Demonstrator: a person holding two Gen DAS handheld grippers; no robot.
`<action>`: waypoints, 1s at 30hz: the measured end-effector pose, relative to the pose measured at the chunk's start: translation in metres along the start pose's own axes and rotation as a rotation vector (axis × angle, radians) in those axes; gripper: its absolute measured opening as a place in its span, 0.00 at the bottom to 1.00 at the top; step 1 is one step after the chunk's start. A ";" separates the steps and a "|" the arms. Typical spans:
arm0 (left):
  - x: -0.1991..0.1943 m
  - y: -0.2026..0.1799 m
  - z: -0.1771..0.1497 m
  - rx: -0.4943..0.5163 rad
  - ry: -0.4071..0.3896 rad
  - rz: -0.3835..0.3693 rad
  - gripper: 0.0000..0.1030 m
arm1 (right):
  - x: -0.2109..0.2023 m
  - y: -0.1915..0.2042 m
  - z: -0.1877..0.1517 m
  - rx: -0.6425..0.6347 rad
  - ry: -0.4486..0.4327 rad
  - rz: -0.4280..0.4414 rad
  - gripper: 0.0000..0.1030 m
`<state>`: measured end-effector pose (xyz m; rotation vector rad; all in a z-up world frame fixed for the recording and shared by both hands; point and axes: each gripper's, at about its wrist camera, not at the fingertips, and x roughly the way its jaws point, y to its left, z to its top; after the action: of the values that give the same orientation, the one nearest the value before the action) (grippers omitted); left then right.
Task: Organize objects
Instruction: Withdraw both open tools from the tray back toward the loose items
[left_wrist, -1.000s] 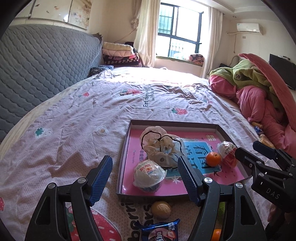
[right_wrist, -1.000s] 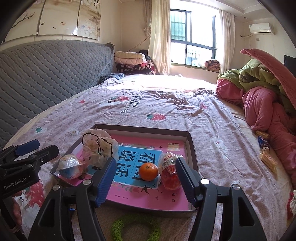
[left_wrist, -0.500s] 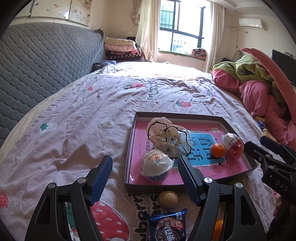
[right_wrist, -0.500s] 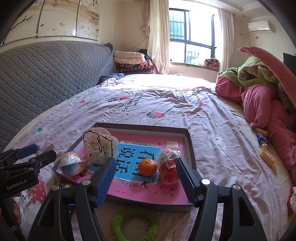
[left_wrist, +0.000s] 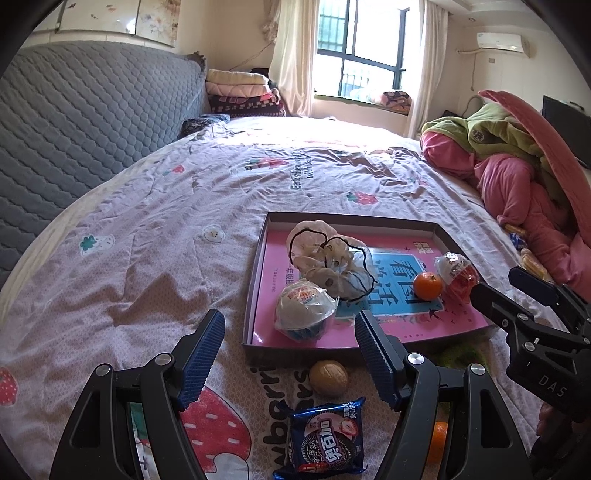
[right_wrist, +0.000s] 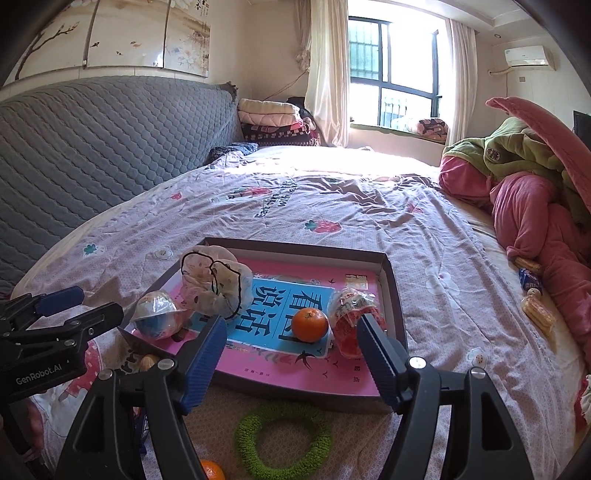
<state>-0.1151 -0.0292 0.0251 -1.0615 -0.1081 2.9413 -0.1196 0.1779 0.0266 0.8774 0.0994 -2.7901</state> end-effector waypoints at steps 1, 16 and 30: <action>-0.001 -0.001 -0.001 0.001 0.000 0.000 0.72 | -0.001 0.001 0.000 -0.001 -0.001 0.003 0.70; -0.002 -0.008 -0.015 0.036 0.039 -0.023 0.72 | -0.009 -0.001 -0.014 -0.036 0.011 0.010 0.73; -0.003 -0.006 -0.027 0.030 0.070 -0.022 0.72 | -0.015 -0.010 -0.024 -0.028 0.030 0.040 0.75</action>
<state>-0.0958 -0.0214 0.0063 -1.1498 -0.0746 2.8738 -0.0962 0.1936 0.0158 0.9042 0.1236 -2.7330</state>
